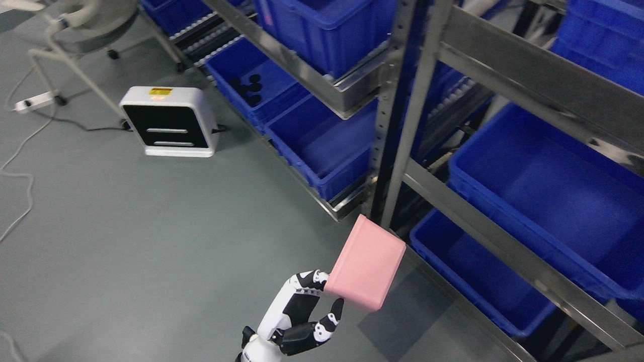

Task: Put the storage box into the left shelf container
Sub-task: 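Hold the pink box aloft in the left hand while turning toward the rack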

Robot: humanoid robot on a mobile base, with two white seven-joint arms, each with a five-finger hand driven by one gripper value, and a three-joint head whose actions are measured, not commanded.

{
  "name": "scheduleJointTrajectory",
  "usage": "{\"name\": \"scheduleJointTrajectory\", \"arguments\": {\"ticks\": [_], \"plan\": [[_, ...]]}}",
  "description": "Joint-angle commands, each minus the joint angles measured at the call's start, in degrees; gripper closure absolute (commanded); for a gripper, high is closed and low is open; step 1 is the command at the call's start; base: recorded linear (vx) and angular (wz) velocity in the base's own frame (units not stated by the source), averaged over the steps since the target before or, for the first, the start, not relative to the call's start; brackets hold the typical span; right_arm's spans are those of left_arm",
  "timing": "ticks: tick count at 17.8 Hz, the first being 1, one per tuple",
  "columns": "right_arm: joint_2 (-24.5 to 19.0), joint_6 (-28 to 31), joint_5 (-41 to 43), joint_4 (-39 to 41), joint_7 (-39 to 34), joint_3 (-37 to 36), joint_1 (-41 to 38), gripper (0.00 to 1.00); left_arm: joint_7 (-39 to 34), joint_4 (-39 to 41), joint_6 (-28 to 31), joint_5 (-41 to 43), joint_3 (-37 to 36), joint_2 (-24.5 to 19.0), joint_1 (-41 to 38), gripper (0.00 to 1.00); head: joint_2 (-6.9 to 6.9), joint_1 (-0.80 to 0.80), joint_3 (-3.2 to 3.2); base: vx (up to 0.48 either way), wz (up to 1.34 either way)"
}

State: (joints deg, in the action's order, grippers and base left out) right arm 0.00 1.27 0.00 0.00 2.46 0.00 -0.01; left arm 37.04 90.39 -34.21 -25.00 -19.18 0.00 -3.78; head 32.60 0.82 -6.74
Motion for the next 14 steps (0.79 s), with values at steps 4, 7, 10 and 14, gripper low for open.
{"name": "scheduleJointTrajectory", "arguments": {"ticks": [4, 7, 10, 14], "plan": [[1.0, 0.0, -0.1, 1.0, 0.0, -0.3, -0.5, 0.0, 0.0, -2.0, 0.1, 1.3, 2.2, -1.0, -1.0, 0.97, 0.0, 0.0, 0.0, 0.109, -0.8], [1.0, 0.0, -0.1, 1.0, 0.0, -0.3, -0.5, 0.0, 0.0, -2.7, 0.5, 3.0, 2.9, -1.0, 1.0, 0.97, 0.0, 0.0, 0.0, 0.102, -0.67], [1.0, 0.0, -0.1, 1.0, 0.0, -0.3, -0.5, 0.0, 0.0, -3.5, 1.7, 3.0, 5.2, -1.0, 3.2, 0.97, 0.0, 0.0, 0.0, 0.113, -0.68], [1.0, 0.0, -0.1, 1.0, 0.0, -0.3, -0.5, 0.0, 0.0, -4.2, 5.0, 3.1, 7.2, -2.4, 5.9, 0.97, 0.0, 0.0, 0.0, 0.155, -0.7]]}}
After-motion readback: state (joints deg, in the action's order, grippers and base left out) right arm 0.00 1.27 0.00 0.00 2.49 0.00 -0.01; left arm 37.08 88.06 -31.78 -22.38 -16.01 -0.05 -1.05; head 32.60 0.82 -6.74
